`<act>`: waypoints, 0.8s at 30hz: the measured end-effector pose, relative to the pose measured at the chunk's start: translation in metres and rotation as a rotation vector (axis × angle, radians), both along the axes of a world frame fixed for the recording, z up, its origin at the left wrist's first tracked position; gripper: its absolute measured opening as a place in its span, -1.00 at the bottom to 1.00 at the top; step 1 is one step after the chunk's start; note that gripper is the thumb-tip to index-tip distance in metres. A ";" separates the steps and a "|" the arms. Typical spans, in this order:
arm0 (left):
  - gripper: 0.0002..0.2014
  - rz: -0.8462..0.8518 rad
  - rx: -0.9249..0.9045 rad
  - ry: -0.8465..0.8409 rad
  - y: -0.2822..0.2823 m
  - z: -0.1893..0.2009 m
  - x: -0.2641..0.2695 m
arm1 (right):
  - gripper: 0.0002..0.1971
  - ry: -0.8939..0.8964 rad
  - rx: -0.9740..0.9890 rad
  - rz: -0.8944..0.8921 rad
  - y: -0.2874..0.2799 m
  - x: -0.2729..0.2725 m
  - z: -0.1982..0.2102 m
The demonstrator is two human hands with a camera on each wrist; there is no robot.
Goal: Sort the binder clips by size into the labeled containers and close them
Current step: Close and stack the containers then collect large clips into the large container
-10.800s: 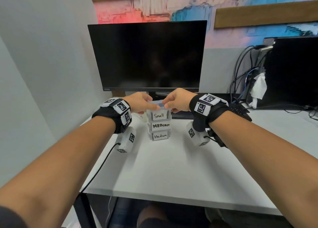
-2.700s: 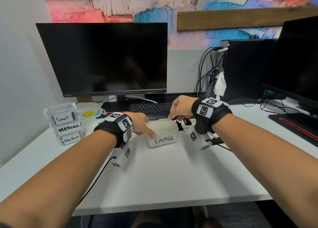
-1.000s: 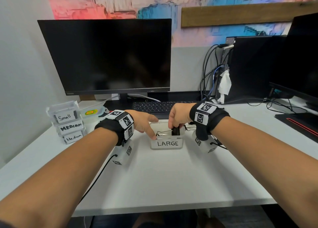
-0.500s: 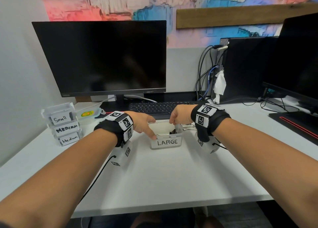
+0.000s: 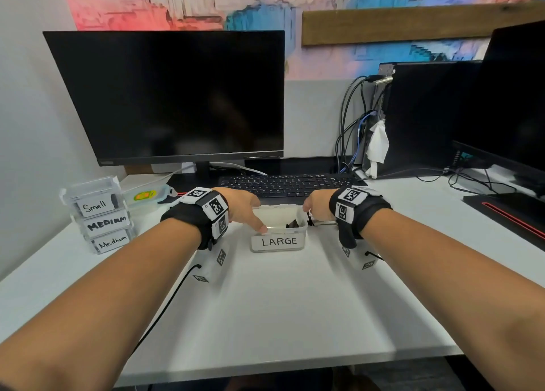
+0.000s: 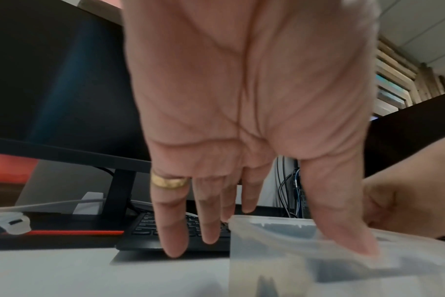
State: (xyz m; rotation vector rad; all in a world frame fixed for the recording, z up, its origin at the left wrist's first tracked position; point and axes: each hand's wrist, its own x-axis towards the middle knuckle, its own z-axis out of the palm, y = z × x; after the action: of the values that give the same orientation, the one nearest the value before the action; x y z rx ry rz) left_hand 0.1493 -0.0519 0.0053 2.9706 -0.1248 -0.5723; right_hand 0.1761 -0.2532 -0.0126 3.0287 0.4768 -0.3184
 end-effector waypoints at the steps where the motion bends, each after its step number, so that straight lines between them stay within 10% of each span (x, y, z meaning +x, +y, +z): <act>1: -0.19 -0.002 -0.006 -0.004 0.001 0.000 0.001 | -0.57 0.037 -0.012 0.005 0.003 0.000 -0.001; 24: -0.13 0.113 -0.268 0.057 0.015 -0.009 0.016 | -0.72 0.259 0.111 -0.019 0.001 0.011 -0.013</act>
State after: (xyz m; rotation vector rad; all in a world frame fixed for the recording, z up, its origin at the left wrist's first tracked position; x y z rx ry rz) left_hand 0.1651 -0.0369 -0.0035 2.6797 -0.0253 -0.5759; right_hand 0.1871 -0.2518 -0.0257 3.1142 0.4964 -0.7143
